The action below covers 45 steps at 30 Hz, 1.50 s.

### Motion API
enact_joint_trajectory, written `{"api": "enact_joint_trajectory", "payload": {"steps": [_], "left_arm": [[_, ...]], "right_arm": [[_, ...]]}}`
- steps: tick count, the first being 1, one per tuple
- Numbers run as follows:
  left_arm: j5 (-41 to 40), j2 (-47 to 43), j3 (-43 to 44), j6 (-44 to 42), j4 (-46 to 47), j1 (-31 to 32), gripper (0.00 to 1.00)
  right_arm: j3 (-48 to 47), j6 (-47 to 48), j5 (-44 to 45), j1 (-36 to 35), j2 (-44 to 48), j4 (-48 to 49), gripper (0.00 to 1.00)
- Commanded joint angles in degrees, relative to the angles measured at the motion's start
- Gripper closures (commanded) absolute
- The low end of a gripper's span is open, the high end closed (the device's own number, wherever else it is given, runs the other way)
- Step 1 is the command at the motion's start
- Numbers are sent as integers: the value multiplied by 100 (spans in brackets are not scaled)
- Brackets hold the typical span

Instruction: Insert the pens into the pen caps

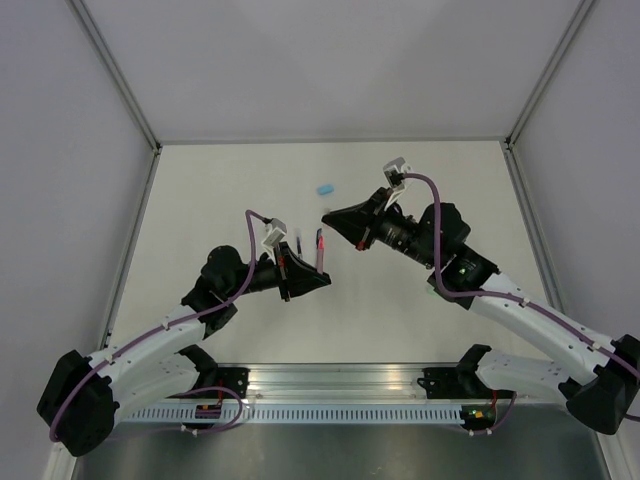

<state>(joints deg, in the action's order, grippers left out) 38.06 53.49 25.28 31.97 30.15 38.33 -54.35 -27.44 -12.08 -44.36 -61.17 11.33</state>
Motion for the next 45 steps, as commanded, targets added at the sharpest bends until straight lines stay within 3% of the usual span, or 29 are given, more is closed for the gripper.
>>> {"api": "enact_joint_trajectory", "payload": {"steps": [1, 45], "left_arm": [[219, -23, 12, 117, 342, -1, 98], [-247, -506, -58, -32, 52, -9, 98]], "right_arm": [[-6, -86, 3, -292, 96, 537, 100], [205, 195, 381, -749, -124, 449, 100]]}}
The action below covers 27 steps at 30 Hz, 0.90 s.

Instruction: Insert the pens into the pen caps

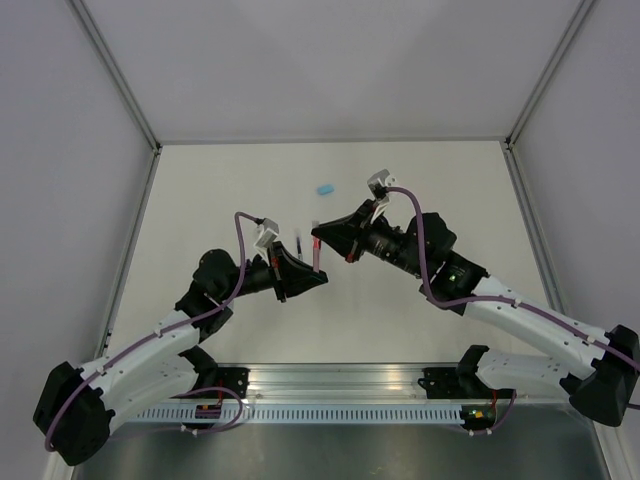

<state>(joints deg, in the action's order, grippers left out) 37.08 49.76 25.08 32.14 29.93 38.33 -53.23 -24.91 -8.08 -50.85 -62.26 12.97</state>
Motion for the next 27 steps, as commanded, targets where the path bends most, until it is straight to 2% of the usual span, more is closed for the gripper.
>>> {"api": "enact_joint_trajectory", "payload": {"steps": [1, 9, 16, 18, 19, 21, 23, 25, 27], "left_arm": [[-166, -142, -47, -50, 65, -1, 98], [-447, -317, -82, -85, -57, -1, 98], [-509, -362, -65, -234, -181, -1, 98], [-439, -362, -65, -270, -163, -1, 98], [-378, -335, -65, -261, -137, -1, 98], [-342, -309, -65, -261, -93, -1, 98], [-324, -282, -65, -261, -75, -1, 98], [-307, -282, -65, -270, -84, -1, 98], [-298, -282, -65, -270, -84, -1, 98]], "right_arm": [[146, -67, -10, -109, -6, 285, 100], [533, -102, 87, -311, 74, 443, 100], [578, -120, 139, -382, 82, 162, 99], [464, -94, 315, -391, 117, -48, 86], [298, -50, 429, -382, 144, -180, 74], [112, 3, 525, -390, 153, -312, 62], [-256, 143, 623, -391, 109, -610, 53], [-511, 223, 772, -390, 56, -734, 50], [-609, 293, 772, -382, 21, -796, 43]]}}
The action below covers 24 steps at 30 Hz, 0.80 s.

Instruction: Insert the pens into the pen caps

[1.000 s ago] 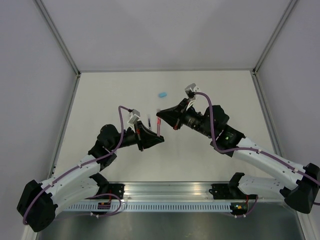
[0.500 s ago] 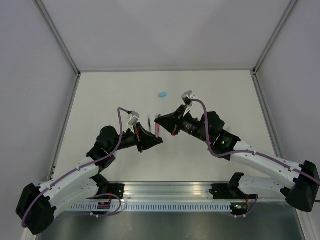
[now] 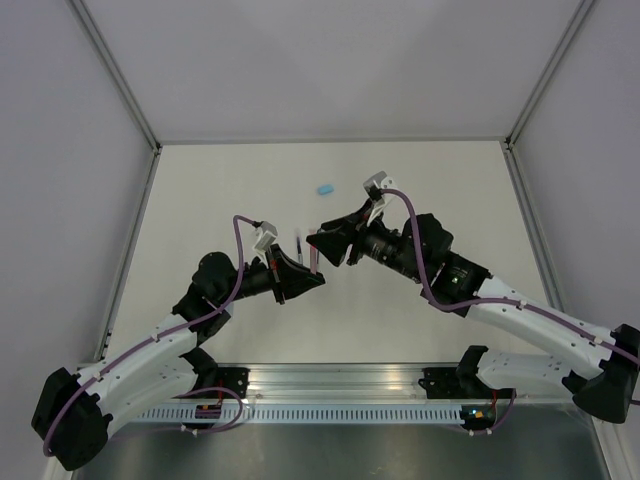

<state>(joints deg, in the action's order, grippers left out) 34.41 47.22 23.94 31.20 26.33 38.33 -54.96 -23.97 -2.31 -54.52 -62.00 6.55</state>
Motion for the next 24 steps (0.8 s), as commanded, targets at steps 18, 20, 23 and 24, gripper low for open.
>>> {"api": "enact_joint_trajectory", "payload": {"steps": [18, 20, 23, 24], "left_arm": [[74, -82, 49, -149, 312, -1, 98], [66, -82, 49, -158, 312, -1, 98], [74, -82, 49, -149, 312, -1, 98], [74, -73, 49, -149, 312, -9, 98]], "right_arm": [[-1307, 349, 468, -23, -937, -303, 45], [-1246, 305, 450, -15, -928, -251, 48], [-1123, 226, 345, -15, -928, -154, 51], [-1053, 200, 258, -15, -937, -128, 51]]}}
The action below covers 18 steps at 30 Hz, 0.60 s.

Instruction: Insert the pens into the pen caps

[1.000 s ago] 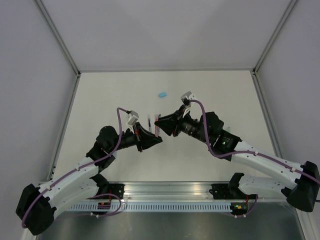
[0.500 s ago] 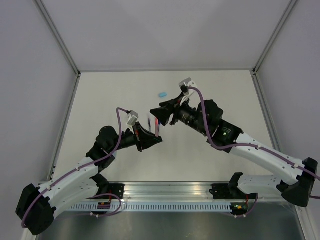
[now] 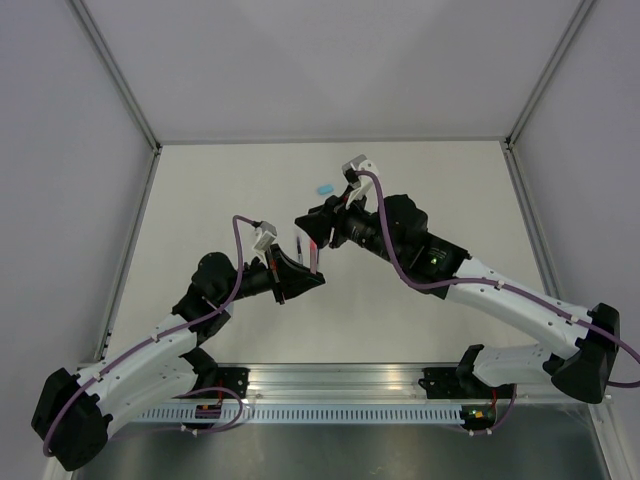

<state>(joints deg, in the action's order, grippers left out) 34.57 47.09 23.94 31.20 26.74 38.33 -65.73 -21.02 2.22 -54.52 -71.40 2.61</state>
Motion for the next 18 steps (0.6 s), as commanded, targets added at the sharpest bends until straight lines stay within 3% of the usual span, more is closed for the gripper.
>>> {"api": "enact_joint_trajectory", "payload": {"steps": [1, 10, 12, 13, 15, 18], "left_arm": [[50, -60, 49, -149, 279, -1, 98], [41, -25, 49, -149, 288, -1, 98], [50, -25, 49, -149, 279, -1, 98], [41, -33, 49, -149, 279, -1, 98], [24, -42, 58, -149, 279, -1, 98], [24, -68, 93, -79, 305, -9, 98]], "right_arm": [[43, -113, -204, -15, -6, 301, 52], [377, -298, -468, -15, -15, 468, 62], [464, -342, -477, -15, -24, 486, 71], [491, -359, -494, -15, -24, 512, 82], [552, -386, -564, -15, -50, 512, 93], [658, -430, -748, -23, -50, 442, 100]]}}
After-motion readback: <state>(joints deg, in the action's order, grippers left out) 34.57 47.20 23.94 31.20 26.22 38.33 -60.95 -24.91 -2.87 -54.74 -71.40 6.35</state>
